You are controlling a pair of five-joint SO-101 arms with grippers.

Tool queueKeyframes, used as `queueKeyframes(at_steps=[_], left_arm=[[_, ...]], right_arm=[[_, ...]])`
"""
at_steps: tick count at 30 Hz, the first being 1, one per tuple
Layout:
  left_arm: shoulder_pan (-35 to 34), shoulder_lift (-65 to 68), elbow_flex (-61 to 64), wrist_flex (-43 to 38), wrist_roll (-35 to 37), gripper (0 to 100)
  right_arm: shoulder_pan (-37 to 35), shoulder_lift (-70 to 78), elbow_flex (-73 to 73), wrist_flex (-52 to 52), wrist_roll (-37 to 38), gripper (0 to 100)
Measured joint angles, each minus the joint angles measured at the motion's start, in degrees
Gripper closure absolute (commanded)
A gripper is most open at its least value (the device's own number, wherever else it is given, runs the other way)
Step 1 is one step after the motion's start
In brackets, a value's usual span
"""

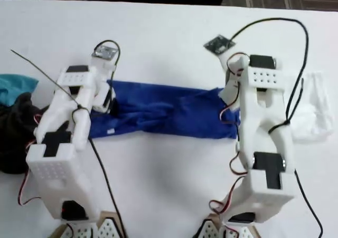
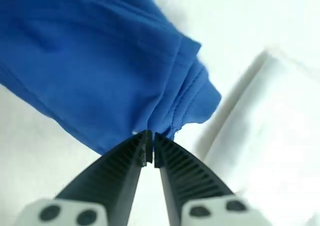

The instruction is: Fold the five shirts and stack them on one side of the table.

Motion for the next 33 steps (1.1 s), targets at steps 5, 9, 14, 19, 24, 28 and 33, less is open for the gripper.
queueKeyframes(at_steps=[5, 9, 14, 19, 24, 28, 33], left_arm=[[-1.58, -1.67, -8.53, 9.23, 0.44, 77], [-8.70, -2.11, -11.43, 8.88, 1.41, 77], [-12.22, 3.25, -13.10, 4.84, -2.81, 77], [-12.04, 10.99, -19.25, 4.22, -3.69, 77], [-11.78, 16.97, -28.04, 7.56, -3.69, 77], [-10.29, 21.27, -35.16, 13.63, -3.78, 77], [-7.21, 25.49, -41.67, 22.24, -3.69, 77]], right_arm=[[1.14, -4.66, 1.23, 0.09, -1.14, 97.4], [1.32, -9.05, 4.75, 0.09, -1.14, 97.4], [1.32, -13.71, 9.49, 0.09, -1.14, 97.4], [1.32, -16.79, 13.10, 0.09, -1.14, 97.4], [1.32, -19.25, 15.91, 0.09, -1.14, 97.4], [1.32, -19.96, 16.35, 0.09, -1.14, 97.4], [1.32, -19.96, 16.35, 0.09, -1.14, 97.4]])
